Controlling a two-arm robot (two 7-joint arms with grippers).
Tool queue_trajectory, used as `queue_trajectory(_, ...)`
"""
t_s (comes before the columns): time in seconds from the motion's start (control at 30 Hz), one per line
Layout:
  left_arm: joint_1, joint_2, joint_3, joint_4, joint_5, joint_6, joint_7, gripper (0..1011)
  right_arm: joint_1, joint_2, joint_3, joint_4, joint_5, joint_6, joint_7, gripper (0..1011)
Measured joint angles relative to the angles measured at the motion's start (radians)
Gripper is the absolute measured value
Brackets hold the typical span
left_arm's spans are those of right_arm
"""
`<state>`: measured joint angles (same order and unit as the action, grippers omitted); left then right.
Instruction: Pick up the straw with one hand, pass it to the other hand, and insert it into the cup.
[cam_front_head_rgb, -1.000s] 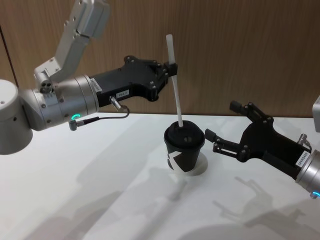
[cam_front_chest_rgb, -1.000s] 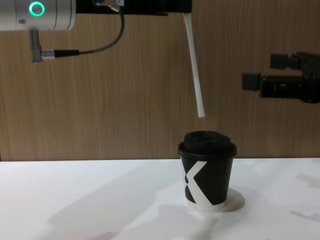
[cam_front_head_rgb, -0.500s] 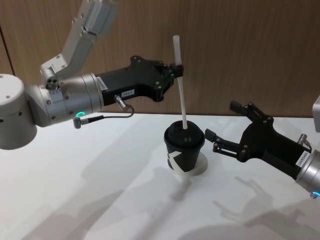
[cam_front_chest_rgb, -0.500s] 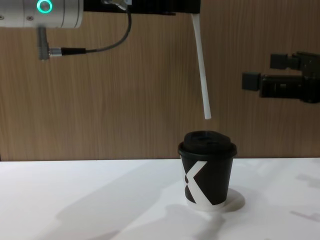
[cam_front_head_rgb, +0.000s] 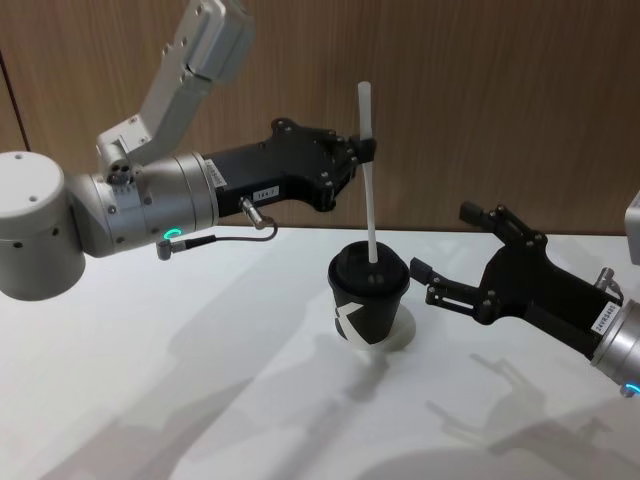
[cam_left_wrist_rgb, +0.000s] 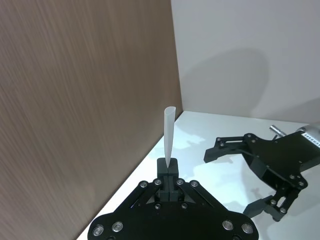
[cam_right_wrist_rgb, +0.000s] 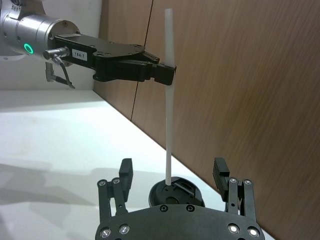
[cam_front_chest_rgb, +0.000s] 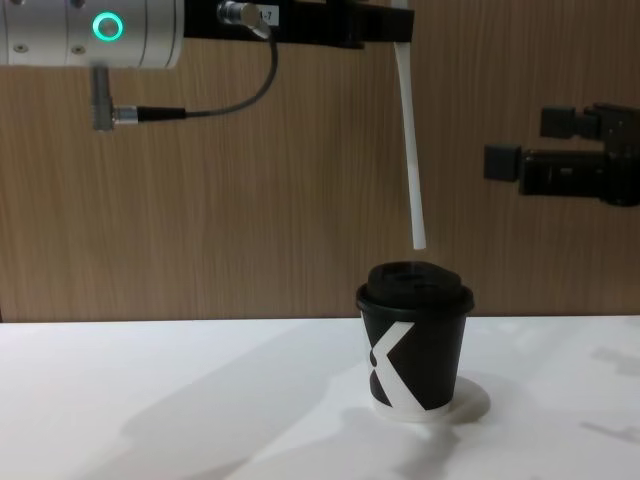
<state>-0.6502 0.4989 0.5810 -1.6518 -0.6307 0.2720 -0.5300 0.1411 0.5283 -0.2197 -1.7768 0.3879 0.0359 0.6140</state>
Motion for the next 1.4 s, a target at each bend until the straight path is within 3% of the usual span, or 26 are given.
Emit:
queue_trajectory(0.6, -0.013, -0.023, 0.027, 0.057, 0.042, -0.025, 0.003, 0, 0.0, 0.0, 0.0, 0.0, 0.0, 0.0, 0.0, 1001)
queue_trajectory(1.4, -0.02, -0.046, 0.039, 0.112, 0.044, -0.035, -0.019, 0, 0.0, 0.0, 0.0, 0.0, 0.0, 0.0, 0.0, 1001)
